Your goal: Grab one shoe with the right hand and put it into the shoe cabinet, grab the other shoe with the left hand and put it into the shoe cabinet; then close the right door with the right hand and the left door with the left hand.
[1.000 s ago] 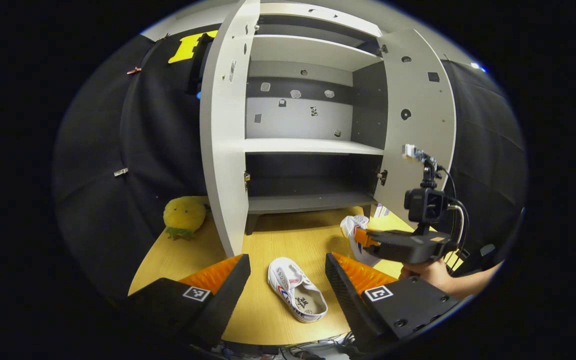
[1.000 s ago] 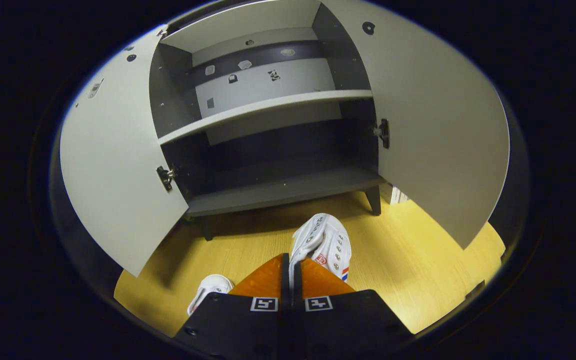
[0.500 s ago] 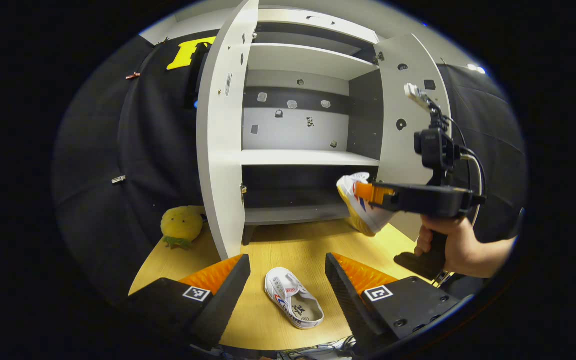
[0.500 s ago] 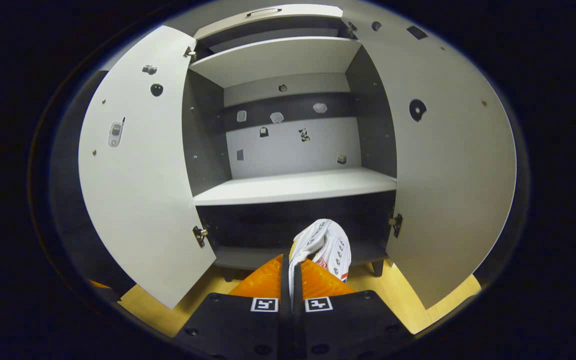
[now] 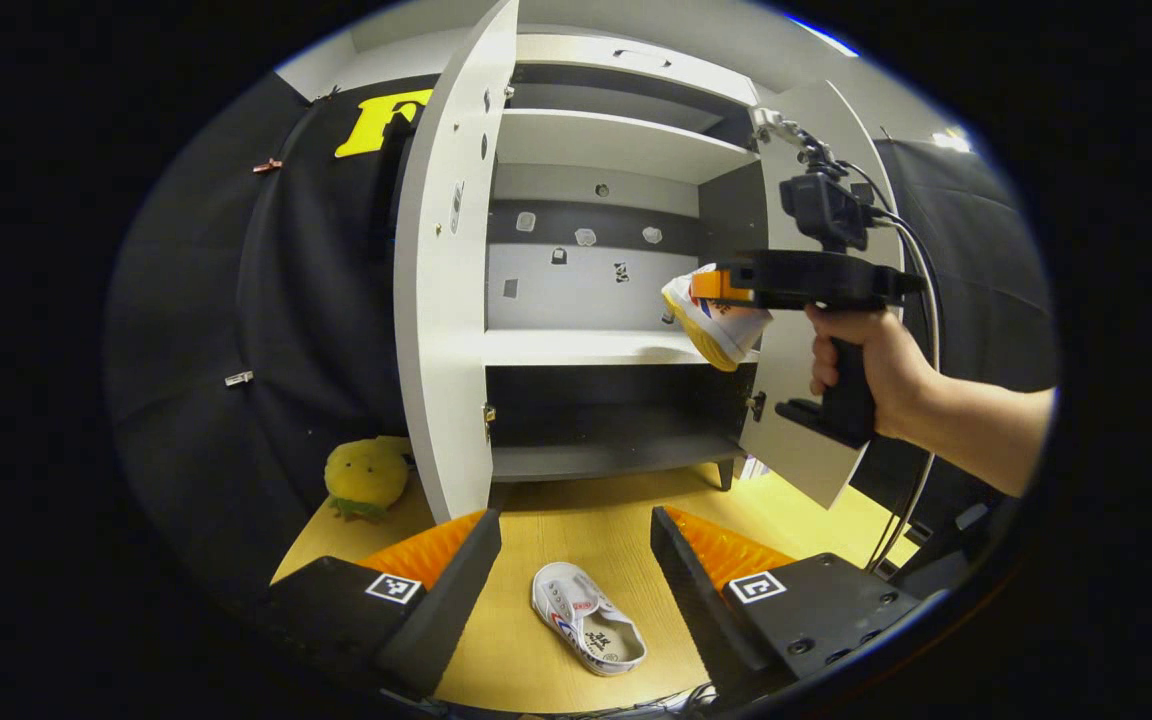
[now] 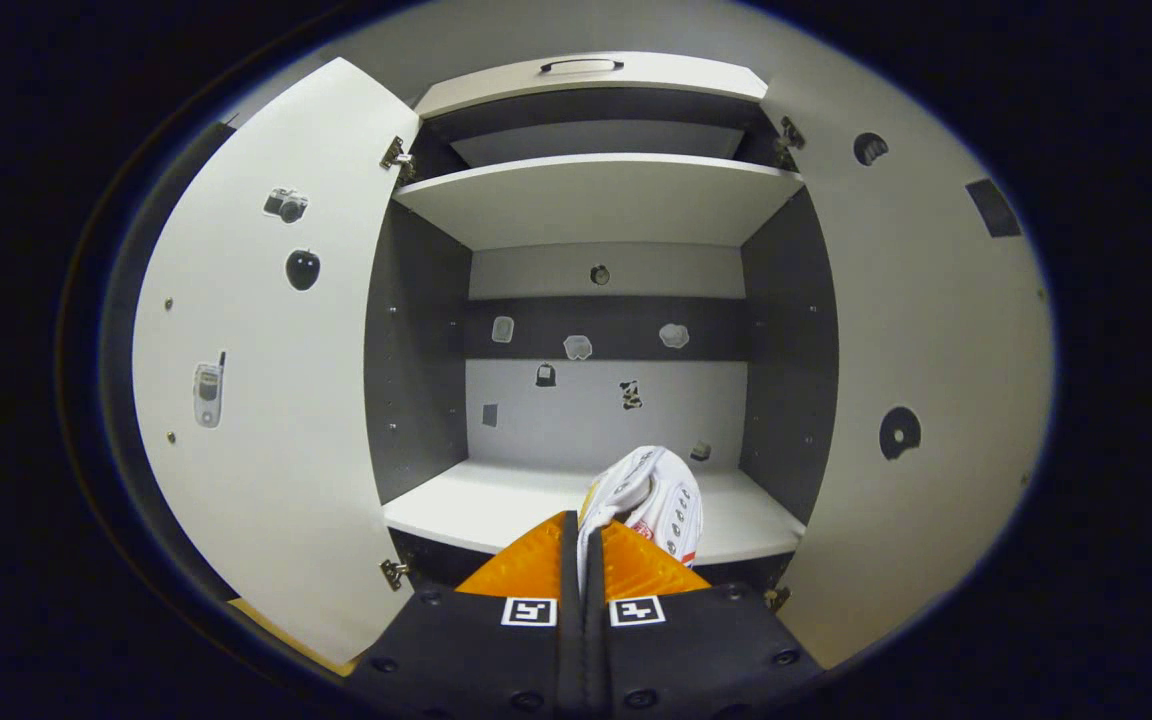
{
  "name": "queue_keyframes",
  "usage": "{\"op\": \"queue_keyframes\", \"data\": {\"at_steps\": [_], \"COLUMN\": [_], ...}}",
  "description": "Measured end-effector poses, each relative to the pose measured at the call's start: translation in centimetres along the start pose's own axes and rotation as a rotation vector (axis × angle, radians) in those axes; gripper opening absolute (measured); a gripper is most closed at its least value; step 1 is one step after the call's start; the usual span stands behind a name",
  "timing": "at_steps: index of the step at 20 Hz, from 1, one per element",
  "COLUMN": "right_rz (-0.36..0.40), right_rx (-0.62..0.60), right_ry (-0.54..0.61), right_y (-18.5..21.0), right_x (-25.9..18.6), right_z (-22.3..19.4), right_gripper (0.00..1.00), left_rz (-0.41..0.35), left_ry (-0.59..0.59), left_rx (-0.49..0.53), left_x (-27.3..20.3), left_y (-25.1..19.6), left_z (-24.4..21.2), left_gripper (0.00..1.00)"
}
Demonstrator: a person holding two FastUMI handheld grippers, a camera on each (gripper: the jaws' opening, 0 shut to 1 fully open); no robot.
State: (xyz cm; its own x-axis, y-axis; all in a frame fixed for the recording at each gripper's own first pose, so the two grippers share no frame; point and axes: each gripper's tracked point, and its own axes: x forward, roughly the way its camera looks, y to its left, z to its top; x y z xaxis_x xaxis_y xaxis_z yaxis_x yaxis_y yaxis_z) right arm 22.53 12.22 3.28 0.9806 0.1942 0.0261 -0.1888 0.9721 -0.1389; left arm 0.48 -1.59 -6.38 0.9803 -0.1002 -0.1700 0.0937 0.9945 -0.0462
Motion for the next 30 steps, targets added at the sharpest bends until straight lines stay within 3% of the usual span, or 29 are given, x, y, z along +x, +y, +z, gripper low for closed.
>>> {"op": "queue_keyframes", "data": {"at_steps": [7, 15, 22, 26, 30], "right_rz": [0.016, 0.028, 0.061, 0.094, 0.051], "right_rx": [-0.074, -0.153, -0.157, -0.192, -0.088], "right_ry": [-0.007, 0.107, 0.3, 0.351, 0.395], "right_y": [-2.0, -4.2, -4.2, -1.9, -1.5], "right_x": [9.2, 18.2, 22.1, 22.6, 22.6], "right_z": [2.6, 0.1, -6.3, -8.8, -9.1], "right_gripper": [0.05, 0.05, 0.05, 0.05, 0.07], "left_rz": [0.106, 0.285, 0.399, 0.433, 0.438], "left_ry": [-0.034, -0.049, -0.046, -0.054, -0.068], "left_rx": [-0.014, -0.075, -0.098, -0.091, -0.092], "left_x": [0.9, 0.8, -0.3, -1.1, -1.9], "left_y": [1.0, 2.6, 4.7, 5.1, 4.9], "left_z": [2.2, 3.2, 2.8, 3.0, 3.3], "left_gripper": [0.95, 0.95, 0.95, 0.95, 0.95]}}
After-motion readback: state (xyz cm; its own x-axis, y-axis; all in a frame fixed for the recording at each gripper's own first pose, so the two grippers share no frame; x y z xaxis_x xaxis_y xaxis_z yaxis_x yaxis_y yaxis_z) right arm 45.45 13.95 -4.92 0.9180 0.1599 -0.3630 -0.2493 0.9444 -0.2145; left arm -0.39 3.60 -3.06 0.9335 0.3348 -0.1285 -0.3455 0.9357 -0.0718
